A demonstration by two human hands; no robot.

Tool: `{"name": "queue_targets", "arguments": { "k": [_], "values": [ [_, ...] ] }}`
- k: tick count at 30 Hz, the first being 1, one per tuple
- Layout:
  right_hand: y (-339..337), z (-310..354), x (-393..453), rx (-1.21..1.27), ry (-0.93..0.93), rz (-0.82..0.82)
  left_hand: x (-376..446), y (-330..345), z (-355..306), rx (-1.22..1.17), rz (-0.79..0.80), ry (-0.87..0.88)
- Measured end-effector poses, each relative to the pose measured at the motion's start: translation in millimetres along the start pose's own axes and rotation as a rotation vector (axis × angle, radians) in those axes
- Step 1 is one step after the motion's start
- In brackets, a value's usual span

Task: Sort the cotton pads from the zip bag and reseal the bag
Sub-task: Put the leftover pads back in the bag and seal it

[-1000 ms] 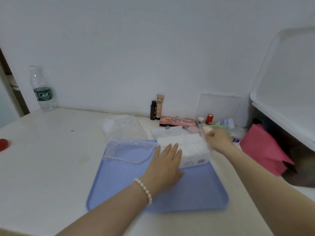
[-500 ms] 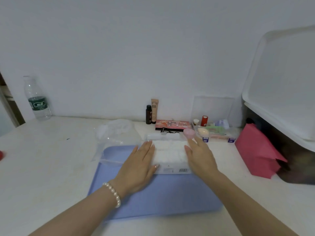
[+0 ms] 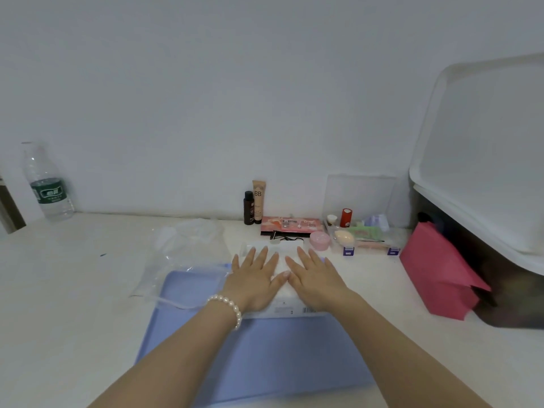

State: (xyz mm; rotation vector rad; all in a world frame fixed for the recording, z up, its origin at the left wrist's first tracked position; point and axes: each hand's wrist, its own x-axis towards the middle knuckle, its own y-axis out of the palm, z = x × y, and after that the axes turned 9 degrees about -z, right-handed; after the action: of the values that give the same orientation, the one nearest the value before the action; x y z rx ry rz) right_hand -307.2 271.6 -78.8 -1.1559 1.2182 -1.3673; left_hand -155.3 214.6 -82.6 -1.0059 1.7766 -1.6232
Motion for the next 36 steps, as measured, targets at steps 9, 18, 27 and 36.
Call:
{"name": "queue_targets", "arguments": {
  "k": [9, 18, 27, 36],
  "values": [
    [-25.0, -17.8, 13.1, 1.104, 0.518, -0.419, 8.4, -9.9, 14.1, -0.933, -0.391, -0.528],
    [29.7, -47.5, 44.2, 1.513, 0.732, -0.069, 10.6, -17.0, 15.9, -1.609, -0.099, -0.873],
    [-12.4, -21.5, 14.0, 1.669, 0.691, -0.092, 11.3, -16.2, 16.8, -1.858, -0.09, -0.893],
    [-17.3, -21.0, 9.6, 1.82, 0.723, -0.264, 9.2, -19.7, 19.7, -1.914, -0.168, -0.869]
  ]
}}
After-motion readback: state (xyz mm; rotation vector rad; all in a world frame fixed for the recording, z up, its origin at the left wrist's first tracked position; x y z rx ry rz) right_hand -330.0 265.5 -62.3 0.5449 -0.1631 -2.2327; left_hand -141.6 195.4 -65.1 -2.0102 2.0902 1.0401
